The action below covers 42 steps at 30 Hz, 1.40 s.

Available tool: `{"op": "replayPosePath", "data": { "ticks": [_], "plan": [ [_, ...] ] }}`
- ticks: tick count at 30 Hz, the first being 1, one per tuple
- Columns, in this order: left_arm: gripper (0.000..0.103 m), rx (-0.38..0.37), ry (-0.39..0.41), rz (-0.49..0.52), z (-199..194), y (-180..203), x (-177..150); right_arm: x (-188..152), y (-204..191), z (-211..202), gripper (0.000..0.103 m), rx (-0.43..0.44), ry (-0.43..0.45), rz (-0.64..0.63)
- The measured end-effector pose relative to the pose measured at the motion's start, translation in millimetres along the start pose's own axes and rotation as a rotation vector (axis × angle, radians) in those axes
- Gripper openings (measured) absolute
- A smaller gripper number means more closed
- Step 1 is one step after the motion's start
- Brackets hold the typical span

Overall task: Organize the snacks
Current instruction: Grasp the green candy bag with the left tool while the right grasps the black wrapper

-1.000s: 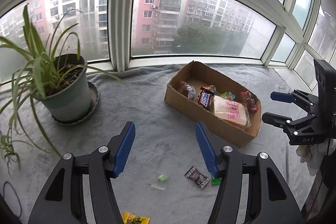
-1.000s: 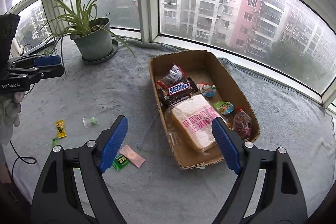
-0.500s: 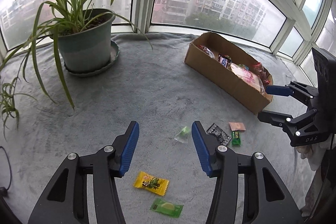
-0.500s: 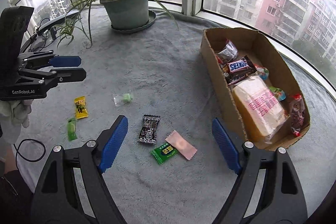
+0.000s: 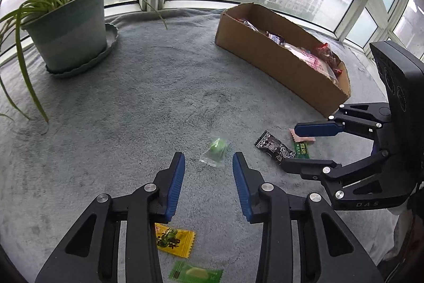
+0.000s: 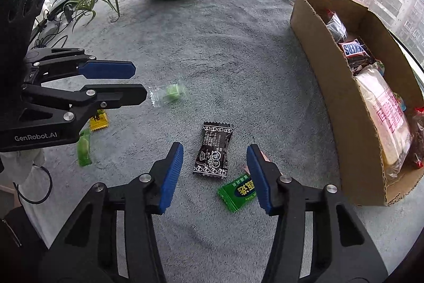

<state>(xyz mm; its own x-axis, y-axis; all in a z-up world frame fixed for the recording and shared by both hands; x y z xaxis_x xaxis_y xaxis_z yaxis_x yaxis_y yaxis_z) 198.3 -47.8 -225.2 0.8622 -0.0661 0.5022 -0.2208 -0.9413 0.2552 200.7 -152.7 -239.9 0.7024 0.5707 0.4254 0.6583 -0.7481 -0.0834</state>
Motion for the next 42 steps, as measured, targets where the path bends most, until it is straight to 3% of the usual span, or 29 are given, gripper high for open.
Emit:
{"op": "replayPosePath", "data": {
  "ticks": [12, 22, 26, 42],
  "plan": [
    [0.032, 0.015, -0.040, 0.062, 23.5, 11.1, 1.7, 3.3, -1.8, 14.9, 0.052, 0.014, -0.037, 0.000],
    [0.022, 0.036, -0.063, 0.083, 37.3, 12.8, -0.2, 4.5, -0.5, 18.8, 0.038, -0.003, -0.052, -0.001],
    [0.020, 0.041, -0.055, 0.087, 37.5, 12.8, -0.2, 4.4, 2.6, 18.7, 0.028, -0.017, -0.050, 0.004],
    [0.019, 0.035, -0.002, 0.060, 18.7, 11.6, 4.4, 8.8, 6.1, -4.3, 0.026, -0.020, 0.020, 0.021]
  ]
}}
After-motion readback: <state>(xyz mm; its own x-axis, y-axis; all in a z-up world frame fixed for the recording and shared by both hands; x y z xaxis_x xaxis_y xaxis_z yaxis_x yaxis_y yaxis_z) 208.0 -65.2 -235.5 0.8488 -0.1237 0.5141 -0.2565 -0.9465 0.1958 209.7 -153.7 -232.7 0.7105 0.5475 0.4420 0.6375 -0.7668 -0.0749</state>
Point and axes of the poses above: each gripper's, at about its wrist camera, not at the fingertips, and z roughly the way its jaws point, y to its right, x to its top, the point moved 7 cm from there along z, roughly the way its jaws point, and after that the axes turned 6 degrees about -z, right-handed, at the moved point
